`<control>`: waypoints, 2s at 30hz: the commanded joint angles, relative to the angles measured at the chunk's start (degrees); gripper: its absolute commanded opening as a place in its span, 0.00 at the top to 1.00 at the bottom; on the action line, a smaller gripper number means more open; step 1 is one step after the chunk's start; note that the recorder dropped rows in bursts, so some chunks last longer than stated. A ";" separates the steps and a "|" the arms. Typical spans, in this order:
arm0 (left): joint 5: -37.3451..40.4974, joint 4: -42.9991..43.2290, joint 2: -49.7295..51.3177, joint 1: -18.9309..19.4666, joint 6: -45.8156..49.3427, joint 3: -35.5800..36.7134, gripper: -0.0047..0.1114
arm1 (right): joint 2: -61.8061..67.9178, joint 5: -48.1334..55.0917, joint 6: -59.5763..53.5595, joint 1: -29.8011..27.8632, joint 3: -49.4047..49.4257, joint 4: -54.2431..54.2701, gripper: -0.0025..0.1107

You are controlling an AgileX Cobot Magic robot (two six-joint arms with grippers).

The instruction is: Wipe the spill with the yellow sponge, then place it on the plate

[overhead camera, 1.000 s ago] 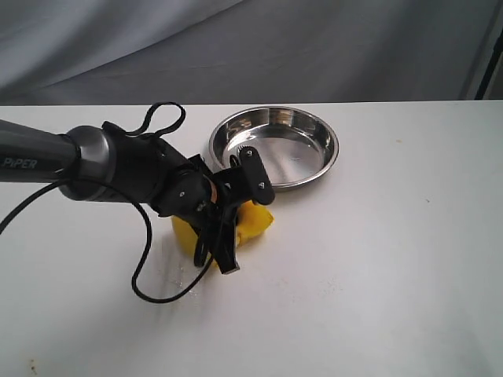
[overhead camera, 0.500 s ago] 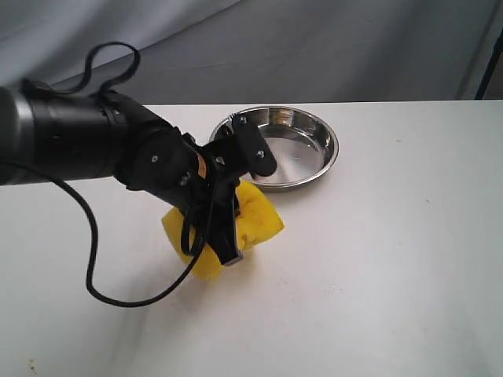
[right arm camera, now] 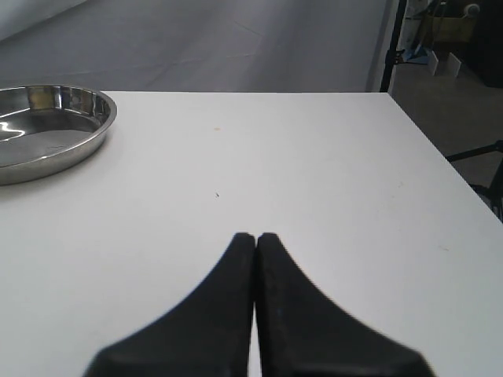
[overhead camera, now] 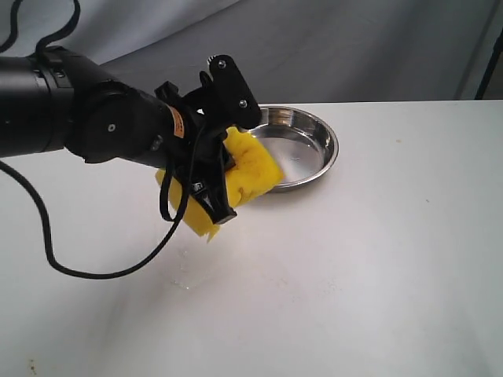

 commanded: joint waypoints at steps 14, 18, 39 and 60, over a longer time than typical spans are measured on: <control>-0.30 -11.26 11.35 0.07 1.20 0.12 0.96 | -0.26 -0.24 -0.64 0.04 0.21 0.25 0.98; -0.42 -17.39 11.35 -1.12 5.97 0.12 0.96 | -0.26 -0.24 -0.38 0.04 0.21 0.25 0.98; -1.76 -37.61 9.00 -7.90 24.26 -0.12 0.96 | -0.26 -0.24 -0.59 0.04 0.21 0.25 0.98; -2.25 -34.54 16.53 10.21 23.29 1.28 0.96 | -0.26 -0.24 -0.59 0.04 0.21 0.25 0.98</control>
